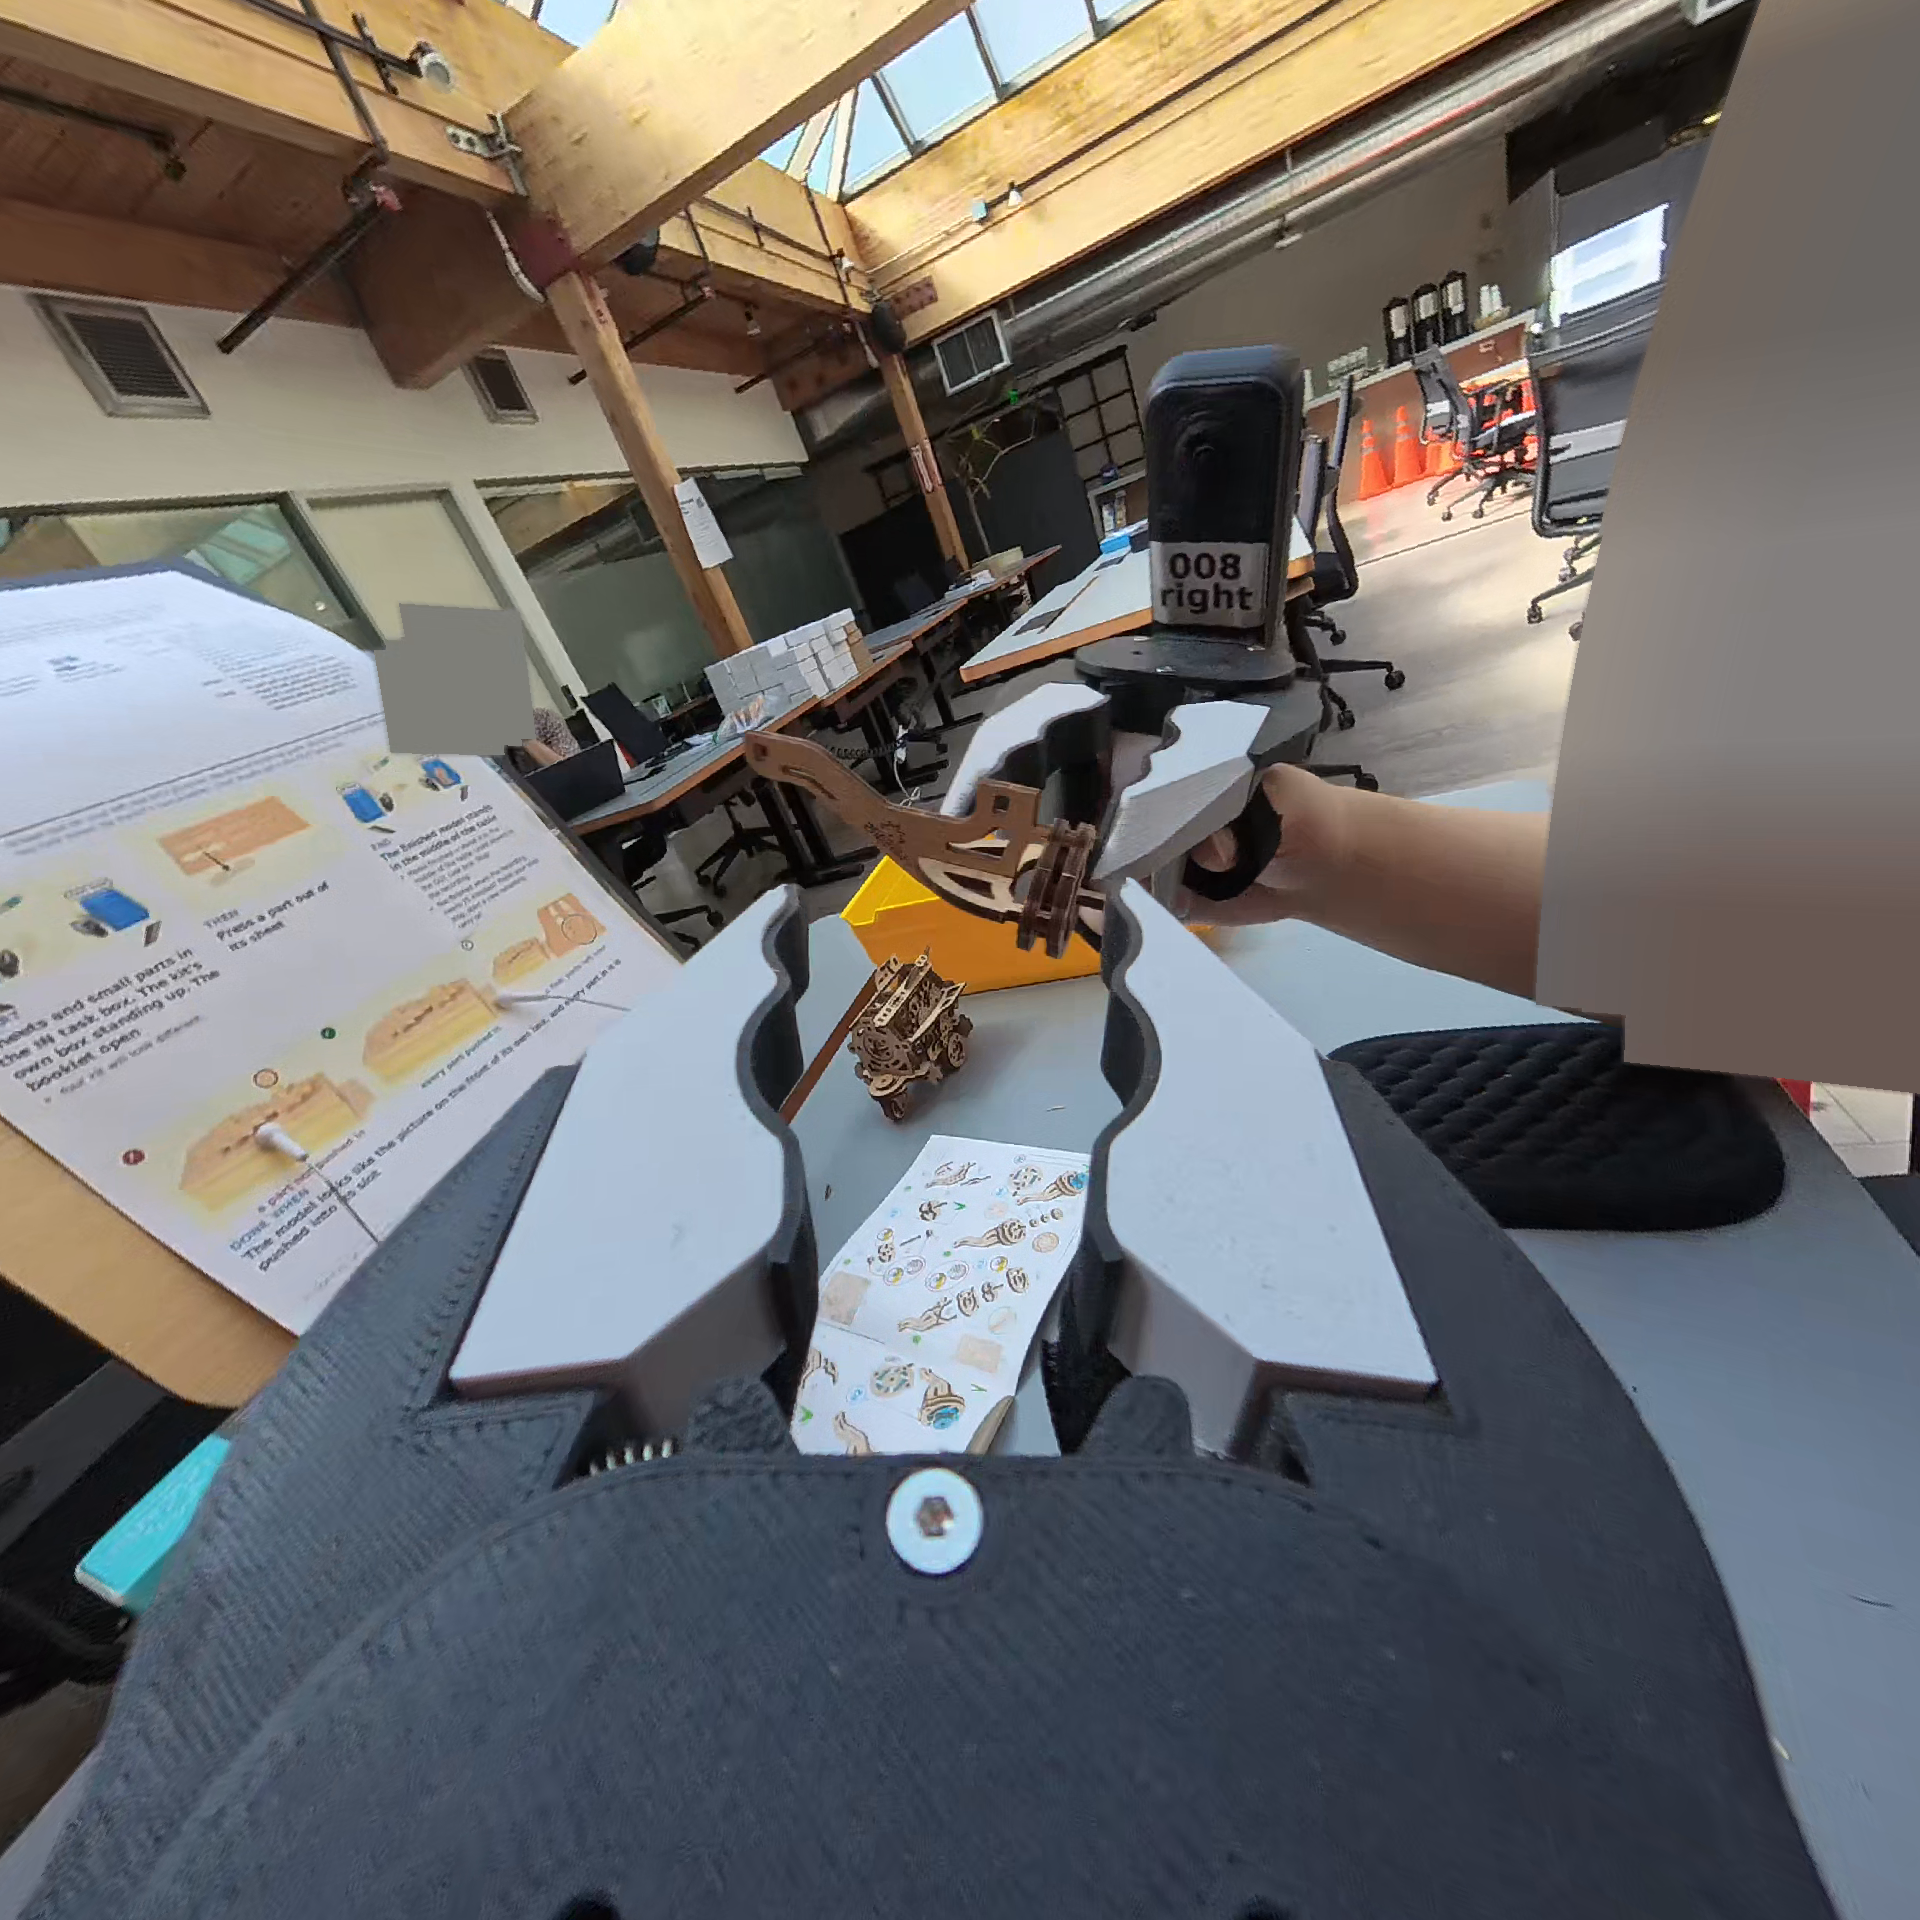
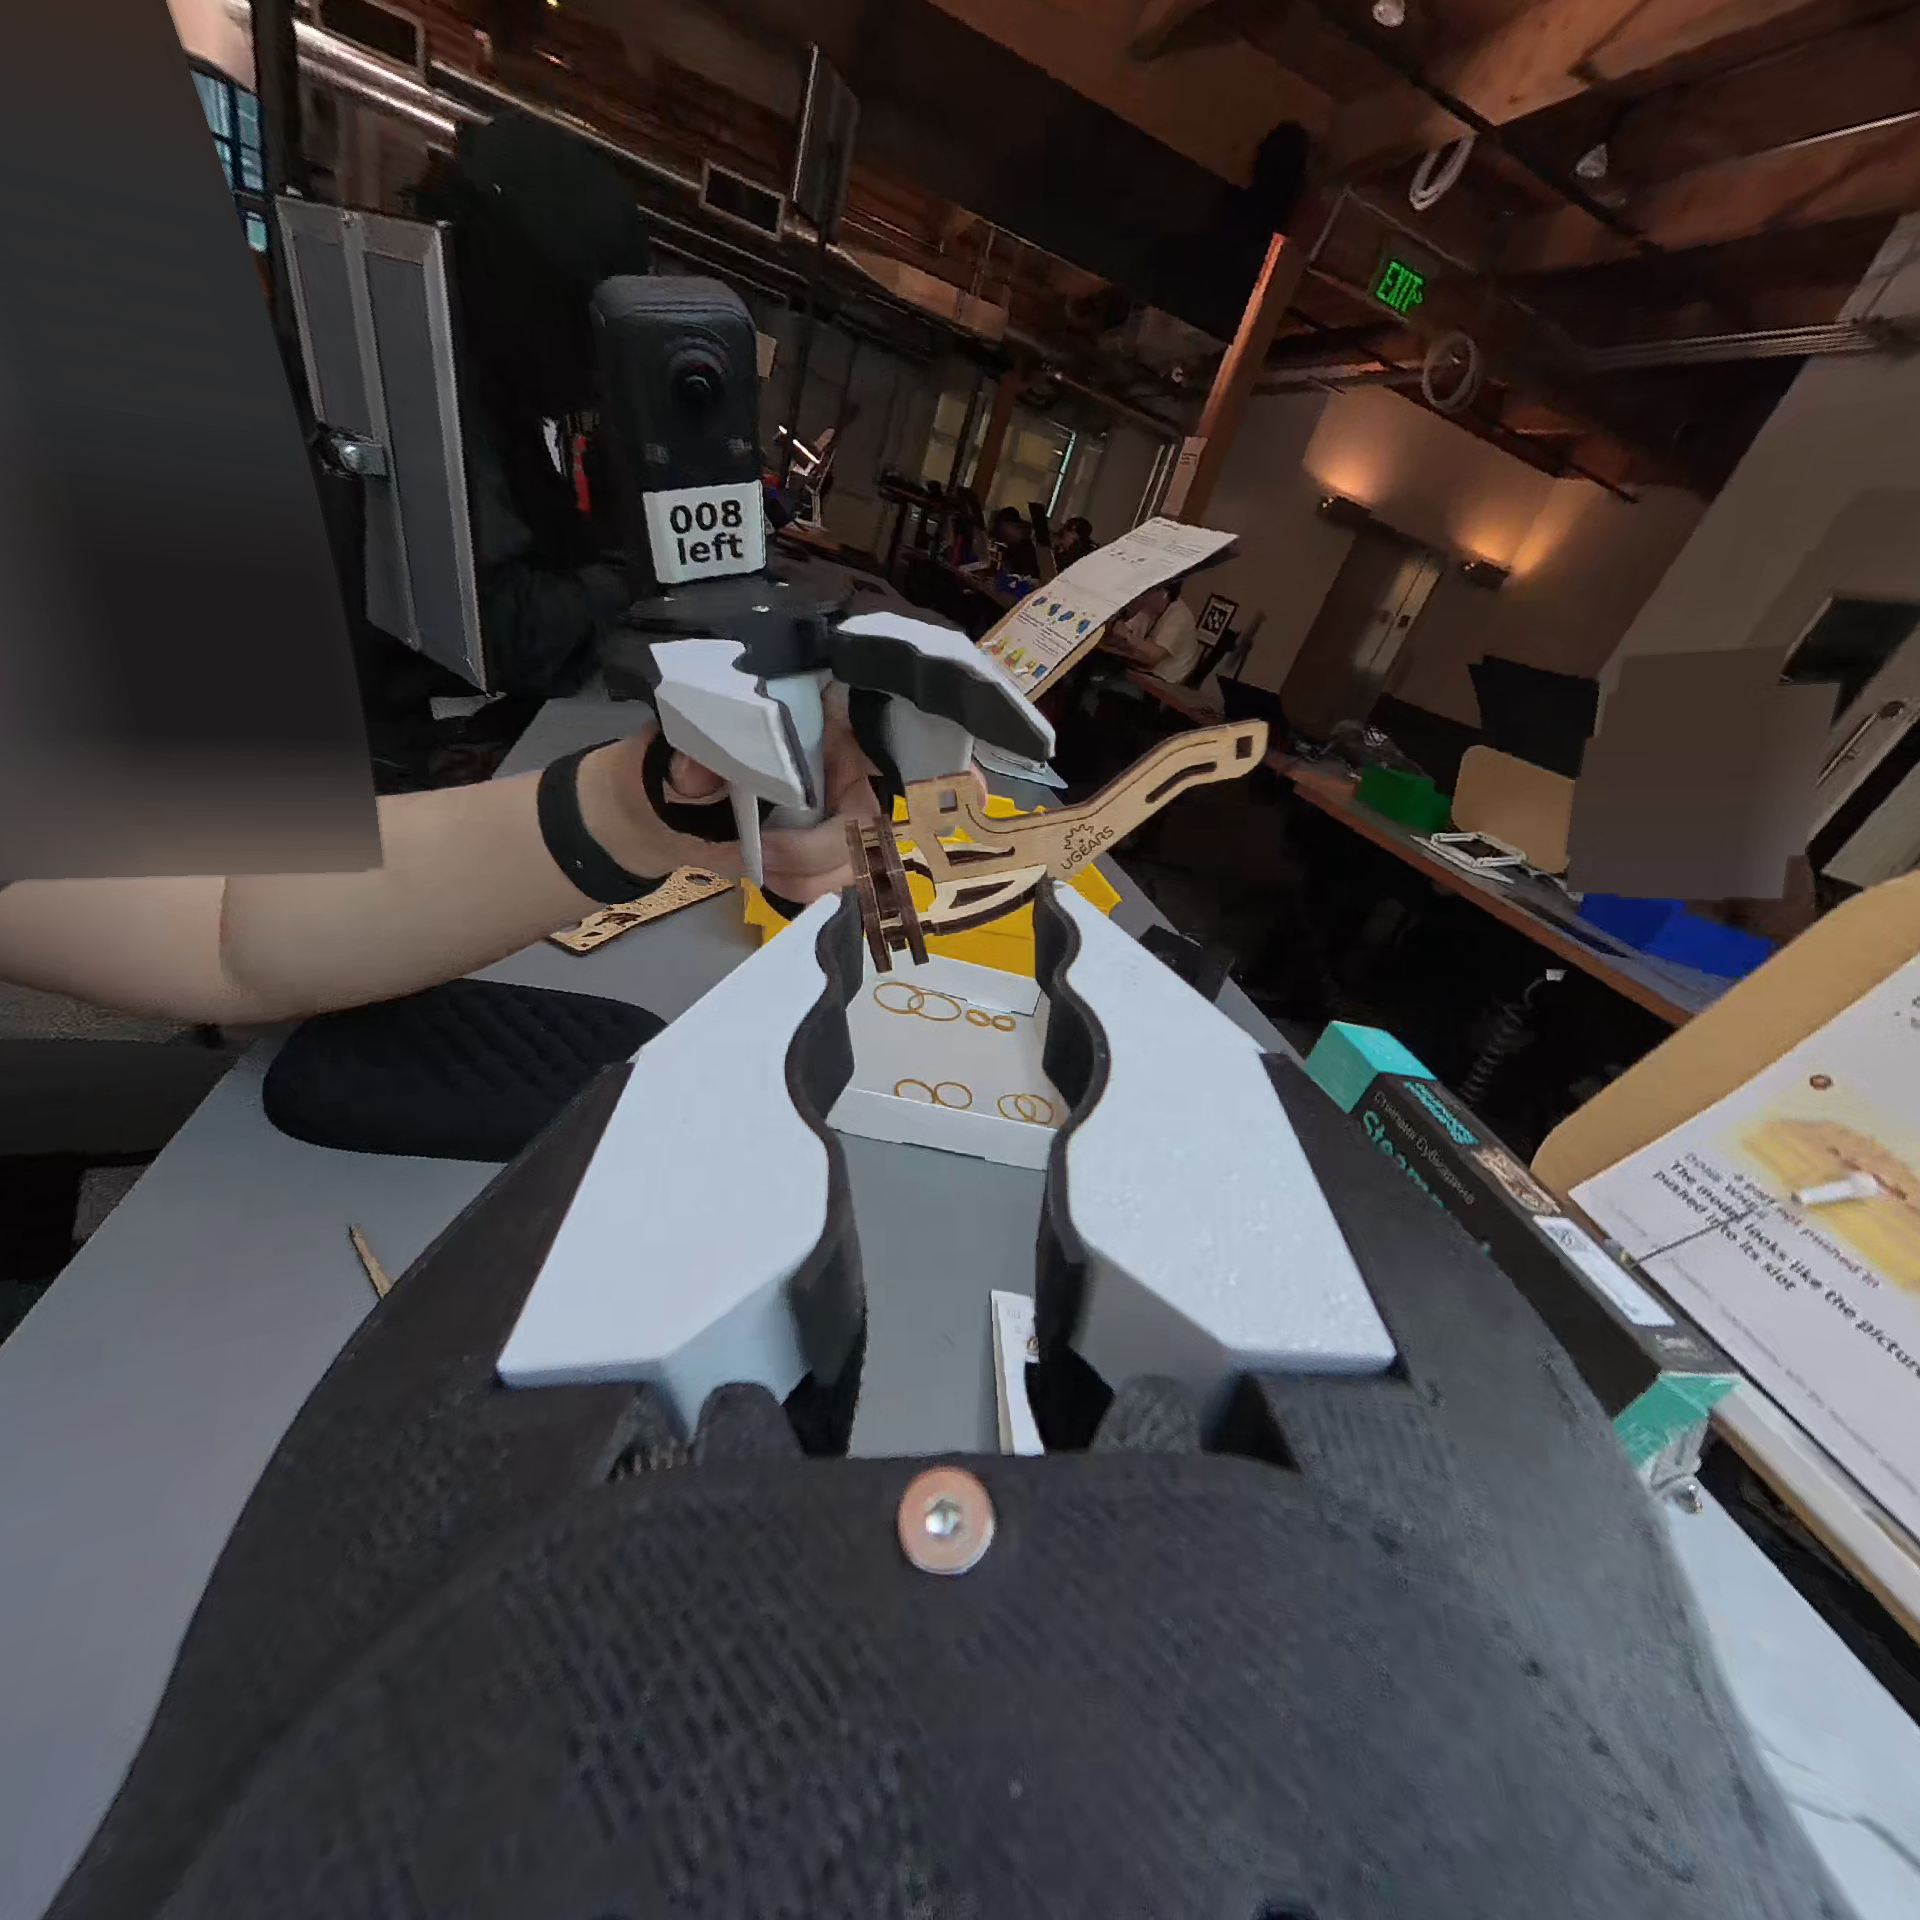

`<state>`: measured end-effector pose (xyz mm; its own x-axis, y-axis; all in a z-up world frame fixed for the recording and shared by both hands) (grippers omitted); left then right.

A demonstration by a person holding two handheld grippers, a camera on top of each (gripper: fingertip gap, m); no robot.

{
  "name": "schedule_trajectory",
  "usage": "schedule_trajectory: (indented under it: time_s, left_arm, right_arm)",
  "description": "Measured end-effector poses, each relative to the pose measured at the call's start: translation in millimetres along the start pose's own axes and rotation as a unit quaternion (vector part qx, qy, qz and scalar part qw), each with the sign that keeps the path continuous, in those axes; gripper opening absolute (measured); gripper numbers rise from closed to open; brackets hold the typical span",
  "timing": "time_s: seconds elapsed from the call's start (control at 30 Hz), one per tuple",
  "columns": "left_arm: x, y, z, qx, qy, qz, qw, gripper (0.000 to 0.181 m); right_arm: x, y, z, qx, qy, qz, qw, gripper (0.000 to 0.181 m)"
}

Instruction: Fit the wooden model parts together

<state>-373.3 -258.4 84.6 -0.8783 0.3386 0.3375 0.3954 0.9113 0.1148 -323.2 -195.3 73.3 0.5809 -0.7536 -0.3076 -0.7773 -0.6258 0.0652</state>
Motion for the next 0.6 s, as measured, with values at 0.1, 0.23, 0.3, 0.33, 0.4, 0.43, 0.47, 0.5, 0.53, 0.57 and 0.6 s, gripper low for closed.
schedule_trajectory:
  time_s: [0.1,0.23,0.3,0.33,0.4,0.43,0.47,0.5,0.53,0.57,0.6]
  left_arm:
    - [8.1,5.5,-13.8,-0.01,0.004,0.023,1.0,0.055]
    - [21.3,8.9,-13.3,0.031,0.067,-0.012,0.997,0.042]
    - [21.6,7.9,-14.0,0.023,0.098,-0.03,0.994,0.037]
    - [19.5,7.8,-13.0,0.016,0.104,-0.027,0.994,0.033]
    - [17.0,9.2,-8.2,0.014,0.102,-0.016,0.995,0.029]
    - [17.2,10.4,-5.8,0.014,0.103,-0.015,0.995,0.03]
    - [16.7,11.8,-3.3,0.014,0.099,-0.01,0.995,0.029]
    - [16.0,13.4,-0.9,0.015,0.09,-0.002,0.996,0.03]
    - [14.9,14.7,0.6,0.014,0.078,0.007,0.997,0.031]
    - [13.6,16.1,1.6,0.012,0.067,0.016,0.998,0.034]
    - [12.3,17.0,2.1,0.01,0.058,0.023,0.998,0.033]
  right_arm:
    - [-8.9,13.2,-22.7,-0.001,-0.037,-0.021,0.999,0.032]
    - [-19.8,23.9,-31.6,-0.004,-0.047,-0.046,0.998,0.032]
    - [-23.0,26.2,-31.0,-0.017,-0.052,-0.048,0.997,0.032]
    - [-23.1,26.5,-30.5,-0.026,-0.049,-0.055,0.997,0.032]
    - [-23.5,26.3,-26.1,-0.034,-0.041,-0.067,0.996,0.032]
    - [-24.4,25.7,-23.3,-0.037,-0.037,-0.069,0.996,0.032]
    - [-24.6,24.7,-20.6,-0.041,-0.034,-0.072,0.996,0.032]
    - [-24.6,23.5,-18.4,-0.044,-0.033,-0.076,0.996,0.032]
    - [-24.1,22.2,-16.9,-0.047,-0.033,-0.082,0.995,0.032]
    - [-22.2,20.7,-16.2,-0.052,-0.033,-0.092,0.994,0.032]
    - [-21.0,19.7,-15.9,-0.059,-0.035,-0.097,0.993,0.032]
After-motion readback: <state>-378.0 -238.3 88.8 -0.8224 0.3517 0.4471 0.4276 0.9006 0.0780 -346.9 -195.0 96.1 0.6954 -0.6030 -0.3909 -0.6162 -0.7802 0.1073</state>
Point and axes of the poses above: each gripper's, where its closed fingertips meet, y out along the fingers, z out of its underside, x = y × z across the jaws, the point moved 3 cm from there along -y, back along the fingers, and after that the axes turned 2 degrees about -z, right-handed, at the moved point
